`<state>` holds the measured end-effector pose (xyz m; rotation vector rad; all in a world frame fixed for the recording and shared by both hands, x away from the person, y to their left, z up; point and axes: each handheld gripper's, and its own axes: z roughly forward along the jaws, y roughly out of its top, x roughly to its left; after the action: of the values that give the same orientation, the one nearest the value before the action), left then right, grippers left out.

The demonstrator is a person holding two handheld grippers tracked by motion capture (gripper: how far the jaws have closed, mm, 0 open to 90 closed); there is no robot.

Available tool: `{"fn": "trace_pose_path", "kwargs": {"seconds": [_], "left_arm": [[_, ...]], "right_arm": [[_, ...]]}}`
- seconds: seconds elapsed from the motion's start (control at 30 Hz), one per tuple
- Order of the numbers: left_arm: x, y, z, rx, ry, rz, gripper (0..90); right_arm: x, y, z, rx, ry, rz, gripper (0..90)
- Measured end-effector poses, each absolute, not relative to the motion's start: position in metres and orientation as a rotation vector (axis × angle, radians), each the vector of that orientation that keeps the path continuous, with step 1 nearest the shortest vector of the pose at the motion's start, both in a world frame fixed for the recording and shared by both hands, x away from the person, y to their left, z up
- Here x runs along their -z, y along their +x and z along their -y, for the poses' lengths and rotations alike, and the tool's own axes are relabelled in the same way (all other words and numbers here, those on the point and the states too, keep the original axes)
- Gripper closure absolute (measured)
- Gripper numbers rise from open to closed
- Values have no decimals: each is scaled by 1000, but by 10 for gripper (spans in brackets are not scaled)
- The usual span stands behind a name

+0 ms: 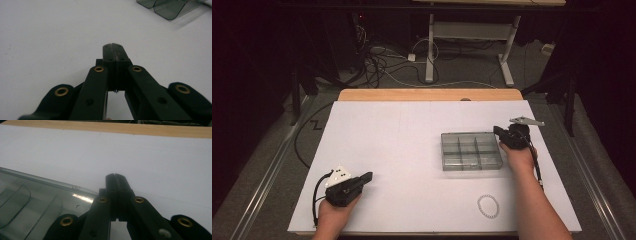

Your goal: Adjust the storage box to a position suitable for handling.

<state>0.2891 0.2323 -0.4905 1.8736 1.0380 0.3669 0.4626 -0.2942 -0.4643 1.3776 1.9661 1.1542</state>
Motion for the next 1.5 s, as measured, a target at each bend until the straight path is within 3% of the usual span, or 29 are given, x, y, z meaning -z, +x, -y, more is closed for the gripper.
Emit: {"fn": "trace_pose_path", "kwargs": {"seconds": [0.67, 1.5], "left_arm": [[491, 289, -227, -377, 1925, -1020, 882], [491, 289, -225, -390, 1940, -1015, 882]], "right_arm": [[460, 456, 288, -1114, 1332, -2052, 900], [462, 412, 231, -1171, 1170, -2206, 900]]}}
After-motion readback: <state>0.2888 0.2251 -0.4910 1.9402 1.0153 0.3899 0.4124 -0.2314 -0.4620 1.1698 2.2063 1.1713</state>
